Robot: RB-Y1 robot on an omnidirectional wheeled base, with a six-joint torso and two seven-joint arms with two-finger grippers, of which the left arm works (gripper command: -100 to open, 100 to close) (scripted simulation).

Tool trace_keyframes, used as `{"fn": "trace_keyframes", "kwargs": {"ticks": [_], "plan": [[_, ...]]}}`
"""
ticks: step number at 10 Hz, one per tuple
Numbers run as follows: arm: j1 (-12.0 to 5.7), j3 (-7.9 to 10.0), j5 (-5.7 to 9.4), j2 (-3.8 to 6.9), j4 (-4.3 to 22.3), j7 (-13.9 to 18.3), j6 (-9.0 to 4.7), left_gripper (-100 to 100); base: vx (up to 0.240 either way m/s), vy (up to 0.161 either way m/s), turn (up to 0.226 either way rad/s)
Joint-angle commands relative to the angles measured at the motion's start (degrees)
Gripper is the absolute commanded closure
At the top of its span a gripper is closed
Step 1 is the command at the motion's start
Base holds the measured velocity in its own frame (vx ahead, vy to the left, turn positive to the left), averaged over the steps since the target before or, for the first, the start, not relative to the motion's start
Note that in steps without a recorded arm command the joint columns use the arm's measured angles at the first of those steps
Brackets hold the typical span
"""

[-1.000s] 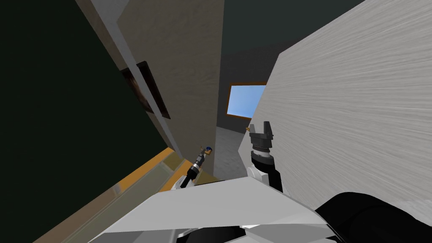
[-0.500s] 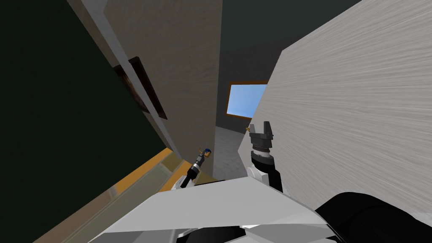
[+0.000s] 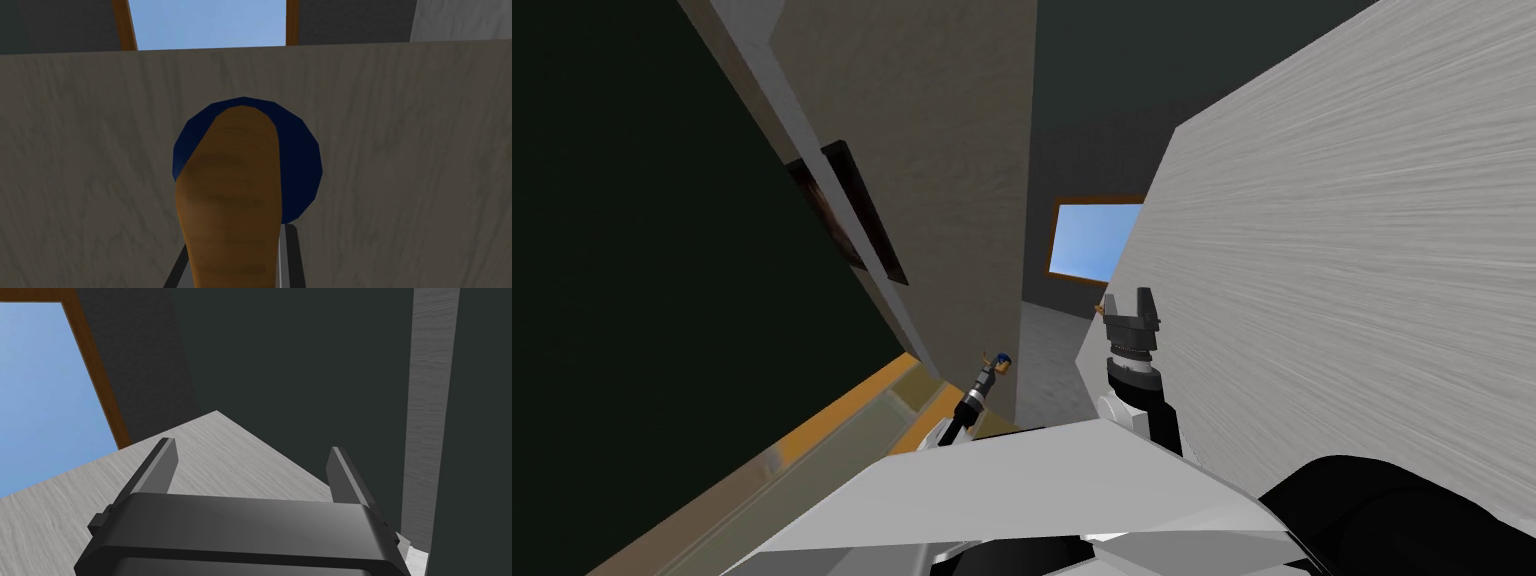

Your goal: Push the door open

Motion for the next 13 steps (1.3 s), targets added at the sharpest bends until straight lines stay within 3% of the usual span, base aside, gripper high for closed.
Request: {"fn": "trace_keyframes", "kwargs": {"ticks": [1,7,13], "plan": [[-0.59,1.25,0.57,0.35,-0.3,-0.5,-0.07,100,0.118,-0.114,0.032],[-0.84,3.58,1.61,0.69,0.1,-1.6,0.33,100,0.114,-0.100,0.027],[-1.37,8.44,3.80,0.65,0.9,-4.1,1.17,100,0.141,-0.141,0.064]]}}
